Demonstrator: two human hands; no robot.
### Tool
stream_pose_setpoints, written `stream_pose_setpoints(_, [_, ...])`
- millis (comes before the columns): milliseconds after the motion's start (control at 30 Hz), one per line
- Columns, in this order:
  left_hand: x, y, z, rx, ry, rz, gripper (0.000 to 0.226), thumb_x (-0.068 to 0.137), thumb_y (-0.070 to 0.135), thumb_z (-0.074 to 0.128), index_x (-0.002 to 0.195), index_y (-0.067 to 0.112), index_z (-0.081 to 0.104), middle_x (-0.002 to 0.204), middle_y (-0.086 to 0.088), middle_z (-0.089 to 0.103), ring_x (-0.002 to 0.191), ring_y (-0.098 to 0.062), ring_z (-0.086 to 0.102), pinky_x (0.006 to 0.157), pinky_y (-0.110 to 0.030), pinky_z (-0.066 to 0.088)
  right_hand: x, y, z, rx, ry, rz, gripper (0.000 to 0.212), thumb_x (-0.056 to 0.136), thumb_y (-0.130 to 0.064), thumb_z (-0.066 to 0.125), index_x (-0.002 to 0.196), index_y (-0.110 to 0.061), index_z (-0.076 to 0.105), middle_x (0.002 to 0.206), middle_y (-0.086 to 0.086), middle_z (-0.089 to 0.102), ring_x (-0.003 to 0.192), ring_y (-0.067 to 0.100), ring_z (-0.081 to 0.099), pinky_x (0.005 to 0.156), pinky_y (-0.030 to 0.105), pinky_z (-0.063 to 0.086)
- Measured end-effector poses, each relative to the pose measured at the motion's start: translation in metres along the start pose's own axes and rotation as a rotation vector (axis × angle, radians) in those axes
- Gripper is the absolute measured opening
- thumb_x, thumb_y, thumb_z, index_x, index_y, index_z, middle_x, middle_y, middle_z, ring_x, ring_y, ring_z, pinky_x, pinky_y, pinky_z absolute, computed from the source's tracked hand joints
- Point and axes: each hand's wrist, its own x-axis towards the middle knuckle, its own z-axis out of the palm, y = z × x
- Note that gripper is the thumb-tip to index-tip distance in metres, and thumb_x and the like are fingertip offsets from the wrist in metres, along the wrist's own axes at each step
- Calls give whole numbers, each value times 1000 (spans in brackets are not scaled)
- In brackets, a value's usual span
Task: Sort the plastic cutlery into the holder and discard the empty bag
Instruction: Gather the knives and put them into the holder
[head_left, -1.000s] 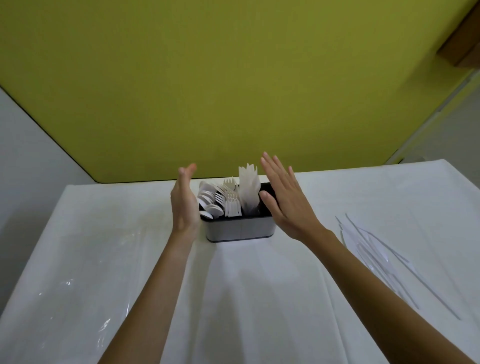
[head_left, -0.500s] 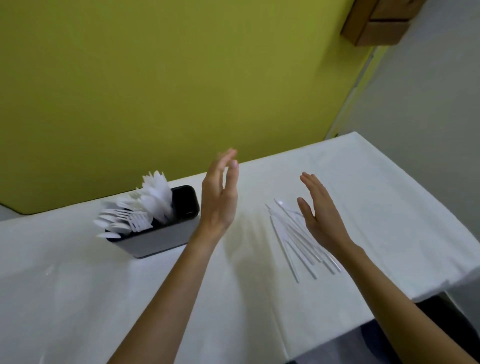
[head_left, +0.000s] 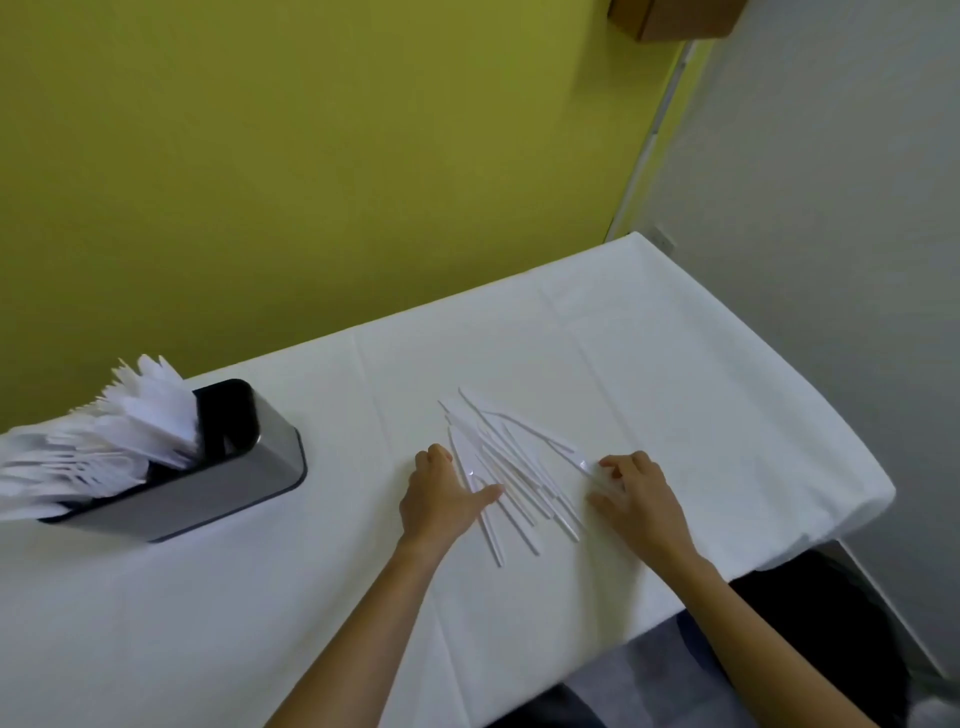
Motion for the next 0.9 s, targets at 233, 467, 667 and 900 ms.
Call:
stream_pose_setpoints(233, [7, 0, 2, -33, 73, -3, 40, 80, 35, 72, 106, 14, 50, 98, 0, 51, 93, -22, 57, 72, -29, 42, 22, 11, -19, -132, -2, 24, 14, 93, -18, 51, 103, -12, 59, 104, 2, 56, 95, 20, 53, 79, 32, 47])
stream_pose_setpoints(467, [6, 2, -3, -68, 136, -73, 13, 84, 20, 61, 92, 10, 59, 90, -2, 62, 80, -20, 58, 64, -27, 40, 36, 12, -45, -298, 14, 60, 10, 90, -20, 46, 84, -13, 48, 73, -2, 54, 70, 23, 53, 78, 34, 40])
stream_pose_setpoints(667, [3, 10, -2, -79, 186, -128, 16, 96, 22, 38, 92, 8, 45, 100, -13, 60, 82, -28, 53, 65, -32, 37, 57, -12, -53, -98, 50, 18, 14, 92, -19, 37, 93, -12, 49, 80, 5, 59, 72, 25, 55, 62, 34, 42])
stream_pose_setpoints(900, [12, 17, 1, -30, 209, -170, 38, 99, 39, 34, 114, 5, 43, 113, -16, 61, 100, -34, 59, 77, -36, 42, 103, -58, -14, -152, -125, -248, 32, 94, -33, 47, 123, -18, 48, 119, 3, 50, 97, 24, 59, 77, 33, 46])
